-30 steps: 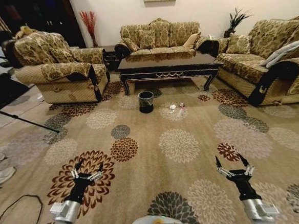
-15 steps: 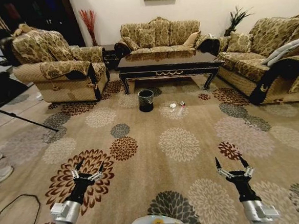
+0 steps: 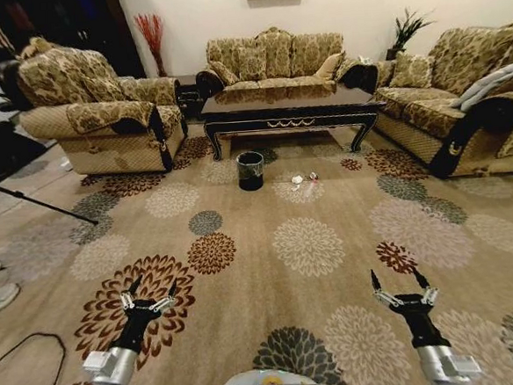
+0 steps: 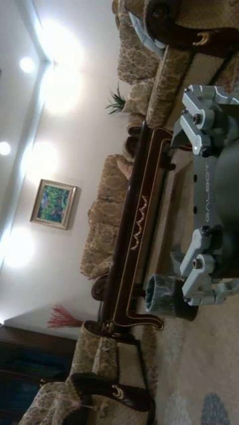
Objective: Move to the front of the table and pick up the trash from the floor, then place it into the trash bin.
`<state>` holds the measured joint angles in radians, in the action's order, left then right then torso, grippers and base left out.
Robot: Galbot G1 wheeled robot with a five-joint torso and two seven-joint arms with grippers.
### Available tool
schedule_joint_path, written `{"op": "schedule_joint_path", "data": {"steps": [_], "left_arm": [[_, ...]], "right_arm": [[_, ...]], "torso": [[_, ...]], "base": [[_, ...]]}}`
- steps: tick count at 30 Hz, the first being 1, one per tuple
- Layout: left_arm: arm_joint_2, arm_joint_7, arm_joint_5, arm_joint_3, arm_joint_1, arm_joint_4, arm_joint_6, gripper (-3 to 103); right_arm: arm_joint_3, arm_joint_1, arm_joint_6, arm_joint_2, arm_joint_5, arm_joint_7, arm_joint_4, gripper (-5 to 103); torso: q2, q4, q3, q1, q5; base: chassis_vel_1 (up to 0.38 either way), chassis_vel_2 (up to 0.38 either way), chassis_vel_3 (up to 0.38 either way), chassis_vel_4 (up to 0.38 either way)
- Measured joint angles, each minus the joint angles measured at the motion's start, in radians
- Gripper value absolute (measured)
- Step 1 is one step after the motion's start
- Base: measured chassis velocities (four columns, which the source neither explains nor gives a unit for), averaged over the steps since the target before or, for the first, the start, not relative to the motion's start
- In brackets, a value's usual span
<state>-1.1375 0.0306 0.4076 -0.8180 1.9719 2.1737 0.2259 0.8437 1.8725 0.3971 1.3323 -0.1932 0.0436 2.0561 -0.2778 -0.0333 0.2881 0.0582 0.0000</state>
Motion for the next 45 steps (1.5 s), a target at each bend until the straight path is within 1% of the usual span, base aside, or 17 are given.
{"op": "schedule_joint_path", "data": {"steps": [5,7,12,19,25,28,34,37,43,45], "left_arm": [[0.002,0.0,-0.001,-0.001,-0.007,-0.002,-0.004,100],[0.002,-0.001,-0.002,-0.001,-0.008,-0.008,-0.001,100],[0.001,0.0,-0.001,0.0,-0.006,-0.009,0.0,100],[0.0,0.0,0.005,0.001,-0.006,-0.006,-0.001,100],[-0.004,0.002,0.007,0.006,-0.006,-0.008,0.0,100],[-0.009,0.002,0.005,0.01,-0.013,-0.014,0.001,100],[-0.013,0.002,-0.001,0.011,-0.017,-0.017,0.001,100],[-0.019,-0.006,-0.004,0.014,-0.017,-0.017,0.001,100],[-0.02,-0.01,-0.008,0.017,-0.021,-0.017,0.0,100],[-0.018,-0.012,-0.009,0.017,-0.024,-0.017,-0.001,100]], "right_arm": [[0.003,0.004,0.0,-0.001,-0.001,-0.002,0.001,100],[0.005,0.006,0.0,-0.001,-0.001,-0.002,0.003,100],[0.006,0.007,-0.002,-0.001,-0.001,-0.002,0.005,100],[0.001,0.007,-0.009,0.0,-0.002,-0.002,0.004,100],[-0.001,0.007,-0.015,-0.001,-0.02,0.002,0.003,100],[-0.002,0.005,-0.016,-0.003,-0.021,0.004,-0.002,100],[-0.004,0.002,-0.018,-0.005,-0.021,0.006,-0.002,100],[-0.006,-0.001,-0.018,-0.006,-0.026,0.008,-0.002,100],[-0.006,-0.001,-0.018,-0.007,-0.023,0.01,-0.002,100],[-0.006,-0.001,-0.018,-0.007,-0.022,0.01,-0.003,100]], "torso": [[0.018,0.0001,-0.011,-0.006,0.0],[0.03,0.0,-0.02,-0.011,-0.0001],[0.044,0.0,-0.031,-0.013,0.0],[0.079,0.0,-0.057,-0.022,0.0],[0.095,0.0,-0.069,-0.026,0.0],[0.114,0.0,-0.083,-0.03,0.0],[0.133,0.0,-0.097,-0.036,0.0],[0.15,0.0,-0.112,-0.038,0.0],[0.169,0.0,-0.126,-0.043,0.0],[0.181,0.0,-0.136,-0.045,0.0]], "base": [[0.0,0.0,0.0,0.0],[0.0,0.0,0.0,0.0],[0.0,0.0,0.0,0.0],[0.0,0.0,0.0,0.0],[0.0,0.0,0.0,0.0],[0.0,0.0,0.0,0.0],[0.0,0.0,0.0,0.0],[0.0,0.0,0.0,0.0],[0.0,0.0,0.0,0.0],[0.0,0.0,0.0,0.0]]}}
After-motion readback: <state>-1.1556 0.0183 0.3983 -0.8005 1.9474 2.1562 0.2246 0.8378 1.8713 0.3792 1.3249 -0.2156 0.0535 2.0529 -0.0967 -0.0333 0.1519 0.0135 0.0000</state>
